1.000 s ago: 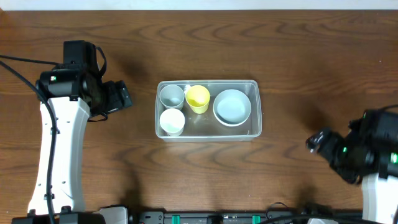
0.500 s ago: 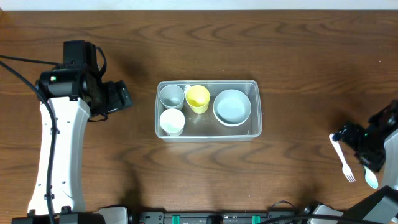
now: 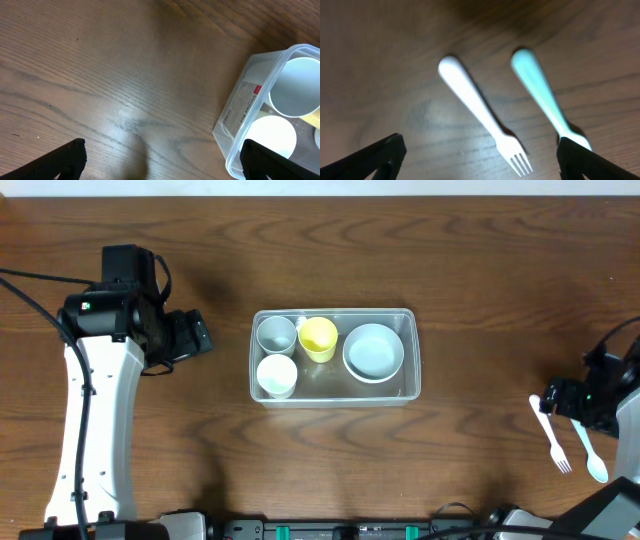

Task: Pack container
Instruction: 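Lower the right gripper and grasp the white fork handle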

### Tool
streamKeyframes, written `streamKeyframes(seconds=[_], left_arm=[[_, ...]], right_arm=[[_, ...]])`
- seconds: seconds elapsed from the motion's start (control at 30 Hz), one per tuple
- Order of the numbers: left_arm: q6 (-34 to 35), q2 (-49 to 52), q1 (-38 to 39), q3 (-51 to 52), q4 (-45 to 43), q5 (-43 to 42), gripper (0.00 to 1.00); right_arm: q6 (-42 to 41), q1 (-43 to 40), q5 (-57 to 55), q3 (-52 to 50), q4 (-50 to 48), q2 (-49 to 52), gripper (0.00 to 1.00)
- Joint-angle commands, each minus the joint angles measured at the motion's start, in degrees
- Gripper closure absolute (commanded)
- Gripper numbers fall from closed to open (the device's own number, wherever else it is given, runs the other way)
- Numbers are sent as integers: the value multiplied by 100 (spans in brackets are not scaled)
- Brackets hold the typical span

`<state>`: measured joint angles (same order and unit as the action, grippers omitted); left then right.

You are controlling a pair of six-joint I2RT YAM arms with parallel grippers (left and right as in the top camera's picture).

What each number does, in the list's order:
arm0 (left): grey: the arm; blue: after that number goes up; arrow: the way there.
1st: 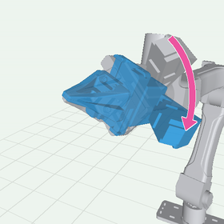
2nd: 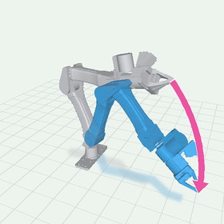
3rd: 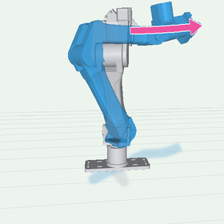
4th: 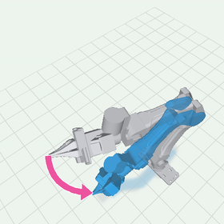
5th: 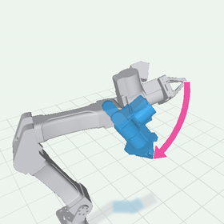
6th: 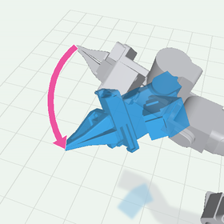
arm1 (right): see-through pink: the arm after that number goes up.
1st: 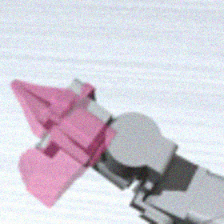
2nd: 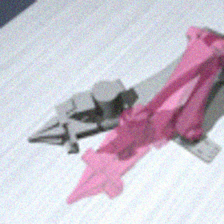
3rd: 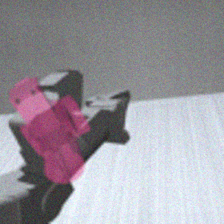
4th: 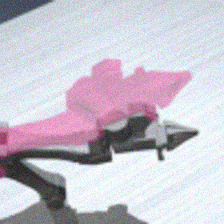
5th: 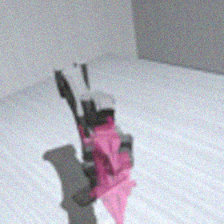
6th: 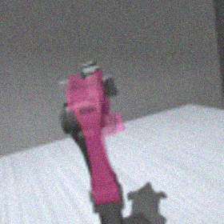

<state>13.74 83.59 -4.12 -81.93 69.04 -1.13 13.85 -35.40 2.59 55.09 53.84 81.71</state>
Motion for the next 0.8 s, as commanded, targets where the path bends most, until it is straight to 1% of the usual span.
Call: streamKeyframes(seconds=[0.0, 0.07, 0.3, 0.77], left_arm=[[52, 11, -31, 50, 13, 24, 2], [52, 11, -33, 50, 15, 24, 2], [52, 11, -31, 50, 13, 24, 2], [50, 11, -31, 50, 13, 24, 2]], right_arm=[[813, 33, -105, -111, 140, 236, 6], [907, 33, -352, -122, 240, 391, 5], [1263, 68, -369, -127, 238, 946, 6], [1296, 96, -437, -127, 225, 1770, 9]])
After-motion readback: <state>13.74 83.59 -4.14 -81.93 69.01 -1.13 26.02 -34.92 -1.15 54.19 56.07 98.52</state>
